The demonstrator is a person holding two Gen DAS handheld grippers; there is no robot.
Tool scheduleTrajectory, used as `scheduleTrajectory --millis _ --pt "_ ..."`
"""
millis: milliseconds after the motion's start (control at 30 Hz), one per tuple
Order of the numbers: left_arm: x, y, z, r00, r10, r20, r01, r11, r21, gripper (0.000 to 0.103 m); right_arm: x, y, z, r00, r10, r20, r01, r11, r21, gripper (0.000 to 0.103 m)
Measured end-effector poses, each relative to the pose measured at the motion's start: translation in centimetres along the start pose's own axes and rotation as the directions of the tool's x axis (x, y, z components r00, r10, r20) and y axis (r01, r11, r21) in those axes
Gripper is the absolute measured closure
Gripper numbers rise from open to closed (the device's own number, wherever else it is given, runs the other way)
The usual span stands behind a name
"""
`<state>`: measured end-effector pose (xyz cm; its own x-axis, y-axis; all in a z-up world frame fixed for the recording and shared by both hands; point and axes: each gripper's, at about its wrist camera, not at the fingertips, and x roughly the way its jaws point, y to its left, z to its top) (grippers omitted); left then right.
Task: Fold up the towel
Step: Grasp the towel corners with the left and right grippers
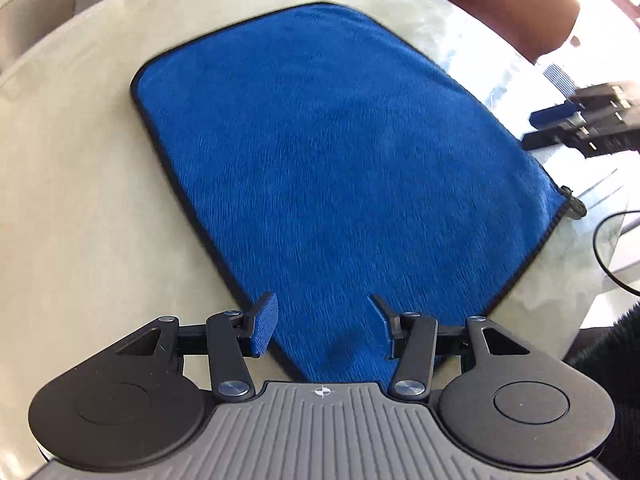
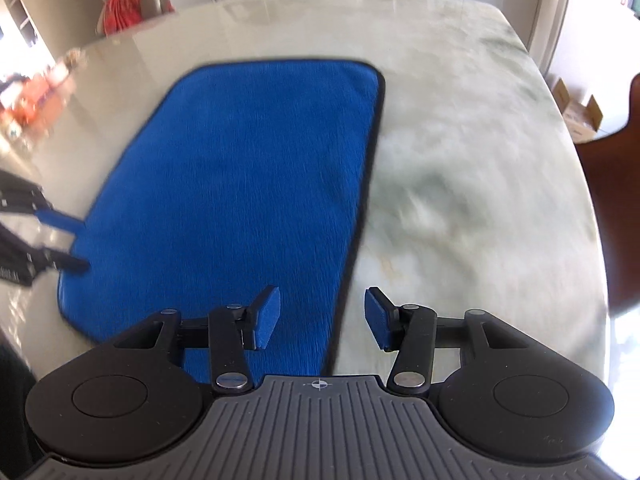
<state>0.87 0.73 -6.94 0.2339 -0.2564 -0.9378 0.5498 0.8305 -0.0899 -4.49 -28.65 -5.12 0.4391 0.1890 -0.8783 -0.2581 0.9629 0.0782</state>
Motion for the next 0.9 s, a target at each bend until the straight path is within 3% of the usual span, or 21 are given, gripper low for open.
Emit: scheduleTrajectory --millis 300,700,767,900 --pt "-1.3 -1.1 -2.6 0.999 0.027 -0.035 -0.030 0.997 -0.074 0.051 -1.1 1.2 -4.1 0.997 -0.036 -0.074 0.028 0.995 -0.096 0.054" --pt "-0.7 -1.3 -3.3 0.997 0.034 -0.063 -0.041 0.993 -0.110 0.051 -0.3 2.2 -5.1 0.997 -0.051 -0.060 0.043 0.990 -0.135 0.055" --pt "-0.8 -1.4 -3.3 0.998 0.037 -0.060 -0.043 0.993 -0.109 0.053 -0.3 2.3 -5.1 0.997 -0.050 -0.051 0.043 0.989 -0.141 0.057" --pt "-1.1 -1.7 -3.4 0.998 0.048 -0.046 -0.053 0.993 -0.109 0.073 -0.5 2.5 -5.1 0.998 -0.022 -0.053 0.014 0.990 -0.140 0.086"
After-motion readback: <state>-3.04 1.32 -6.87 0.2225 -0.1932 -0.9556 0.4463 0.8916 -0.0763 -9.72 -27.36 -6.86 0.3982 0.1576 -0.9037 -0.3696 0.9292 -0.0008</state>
